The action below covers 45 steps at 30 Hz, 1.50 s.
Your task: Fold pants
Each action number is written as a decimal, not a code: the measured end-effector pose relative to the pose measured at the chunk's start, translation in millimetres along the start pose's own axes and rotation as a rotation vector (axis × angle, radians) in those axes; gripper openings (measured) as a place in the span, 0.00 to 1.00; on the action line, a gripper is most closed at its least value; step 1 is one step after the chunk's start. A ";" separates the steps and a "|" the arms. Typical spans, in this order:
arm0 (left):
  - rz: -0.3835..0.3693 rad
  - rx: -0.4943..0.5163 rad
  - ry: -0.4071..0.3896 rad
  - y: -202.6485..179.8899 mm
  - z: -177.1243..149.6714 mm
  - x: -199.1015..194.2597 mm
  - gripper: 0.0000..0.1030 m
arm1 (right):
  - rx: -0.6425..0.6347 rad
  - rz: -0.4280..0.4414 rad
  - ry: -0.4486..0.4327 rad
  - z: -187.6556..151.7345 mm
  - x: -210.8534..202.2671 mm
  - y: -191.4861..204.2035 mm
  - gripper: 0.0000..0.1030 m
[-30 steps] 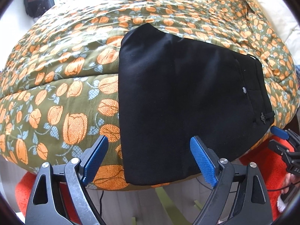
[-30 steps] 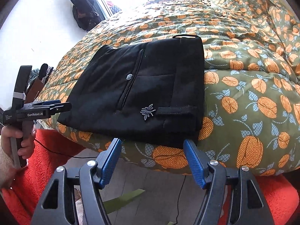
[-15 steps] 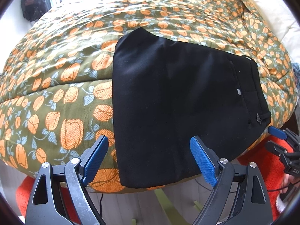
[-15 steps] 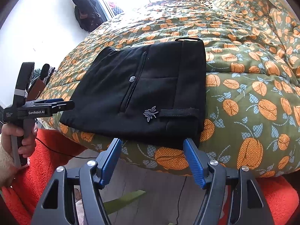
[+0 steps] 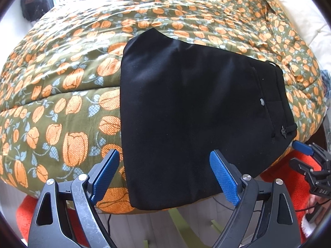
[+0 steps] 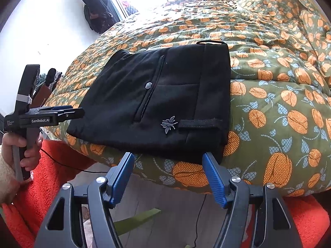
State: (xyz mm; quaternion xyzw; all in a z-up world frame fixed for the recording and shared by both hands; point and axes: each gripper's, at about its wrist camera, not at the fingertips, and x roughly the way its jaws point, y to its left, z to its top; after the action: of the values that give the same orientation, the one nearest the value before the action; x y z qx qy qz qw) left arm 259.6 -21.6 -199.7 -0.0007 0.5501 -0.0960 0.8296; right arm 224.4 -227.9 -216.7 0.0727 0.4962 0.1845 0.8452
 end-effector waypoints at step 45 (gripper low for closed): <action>0.076 0.024 0.078 -14.8 32.5 15.3 0.25 | 0.045 0.211 0.212 80.7 60.6 -35.4 0.44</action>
State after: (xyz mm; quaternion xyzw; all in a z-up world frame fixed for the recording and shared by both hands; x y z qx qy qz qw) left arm 292.7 -41.9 -199.3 0.0338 0.5804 -0.0712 0.8105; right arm 329.4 -232.3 -236.7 0.1235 0.5762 0.2676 0.7623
